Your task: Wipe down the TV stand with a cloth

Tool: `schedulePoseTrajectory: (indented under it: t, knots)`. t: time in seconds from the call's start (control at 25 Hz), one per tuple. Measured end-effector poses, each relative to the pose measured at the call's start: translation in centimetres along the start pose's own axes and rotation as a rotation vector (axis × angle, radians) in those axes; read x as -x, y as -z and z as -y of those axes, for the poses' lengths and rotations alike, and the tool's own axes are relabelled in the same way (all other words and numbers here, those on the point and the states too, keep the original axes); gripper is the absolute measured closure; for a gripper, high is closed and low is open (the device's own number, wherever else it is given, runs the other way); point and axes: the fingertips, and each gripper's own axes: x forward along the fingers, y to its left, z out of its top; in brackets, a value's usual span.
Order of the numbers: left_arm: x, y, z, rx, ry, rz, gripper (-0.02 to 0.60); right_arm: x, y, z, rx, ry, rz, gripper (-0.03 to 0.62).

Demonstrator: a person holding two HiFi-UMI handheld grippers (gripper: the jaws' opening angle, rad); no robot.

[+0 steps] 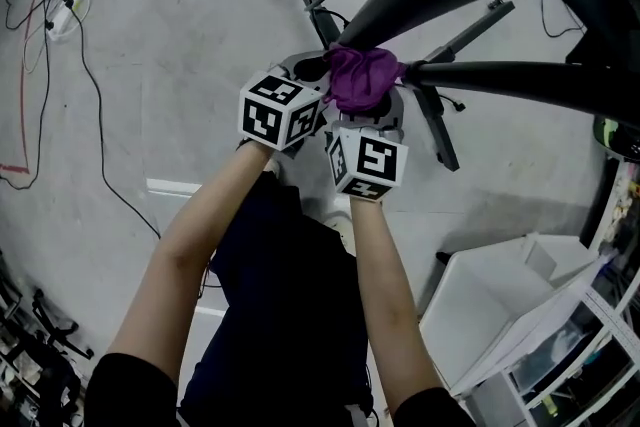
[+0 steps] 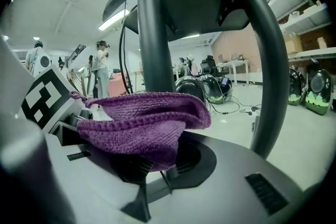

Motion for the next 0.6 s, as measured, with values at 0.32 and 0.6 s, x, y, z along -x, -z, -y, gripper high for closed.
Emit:
schedulePoseTrajectory:
  t: [0.32,0.6]
  knots:
    - [-2.3,5.7,-3.6,0.093,-0.05,-0.11,0.575,-2.3,7.1,0.7,-0.052,0.026,-0.15,0.53]
    - [2.2,1.5,0.9,0.048,-0.028,-0.118,0.575,2.3,2.5,0.2,-0.077,0.051,-0.162,0.53]
